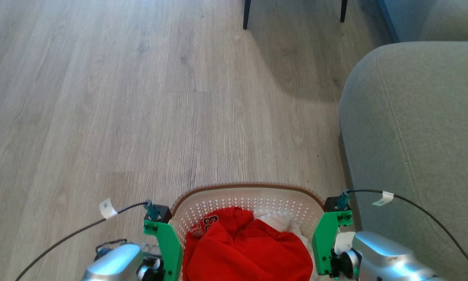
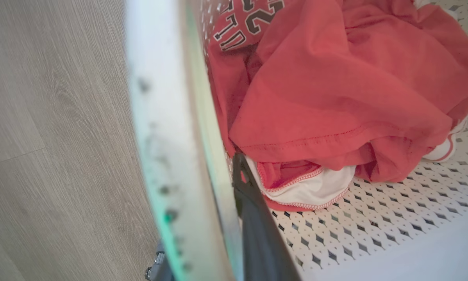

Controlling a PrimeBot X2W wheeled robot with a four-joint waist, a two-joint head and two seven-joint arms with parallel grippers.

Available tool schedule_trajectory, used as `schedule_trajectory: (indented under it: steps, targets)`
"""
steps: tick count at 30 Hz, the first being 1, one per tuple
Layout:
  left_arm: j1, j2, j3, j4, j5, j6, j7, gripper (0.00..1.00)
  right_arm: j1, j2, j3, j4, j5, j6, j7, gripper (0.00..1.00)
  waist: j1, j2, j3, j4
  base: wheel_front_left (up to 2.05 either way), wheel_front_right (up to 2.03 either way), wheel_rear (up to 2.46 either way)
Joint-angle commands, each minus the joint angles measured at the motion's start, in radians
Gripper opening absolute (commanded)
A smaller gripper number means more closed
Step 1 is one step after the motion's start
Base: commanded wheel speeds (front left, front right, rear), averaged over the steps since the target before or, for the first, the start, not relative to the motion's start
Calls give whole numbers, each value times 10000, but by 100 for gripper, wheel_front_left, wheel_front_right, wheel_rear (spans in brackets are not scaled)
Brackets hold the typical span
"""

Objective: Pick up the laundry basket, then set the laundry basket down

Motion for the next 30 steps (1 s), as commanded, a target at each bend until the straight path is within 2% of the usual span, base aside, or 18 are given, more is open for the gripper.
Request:
schedule_trajectory:
  steps: [1,11,17,18,30]
  targets:
    - [-468,-216,103,-440,8,-257,-211,0,-526,344,42,-465,95,161,-135,0,-1,0,68,-3,0,0,0]
    - [-888,-334,102,-266,126,-257,-504,0,-977,182,120,-551,43,161,-552,0,-1,0,1055,-16,0,0,0]
    - [-1678,-505,113,-3,476,-257,-1430,0,-1674,-44,96,-523,-180,161,-1469,0,-1,0,2595,7,0,0,0]
    - [-1678,-505,113,-3,476,-257,-1430,0,-1674,-44,96,-523,-180,161,-1469,0,-1,0,2595,7,0,0,0]
    - [-3495,-979,294,1083,854,-257,-3095,0,-3191,-459,53,-398,-548,161,-2988,0,-1,0,5831,134,0,0,0]
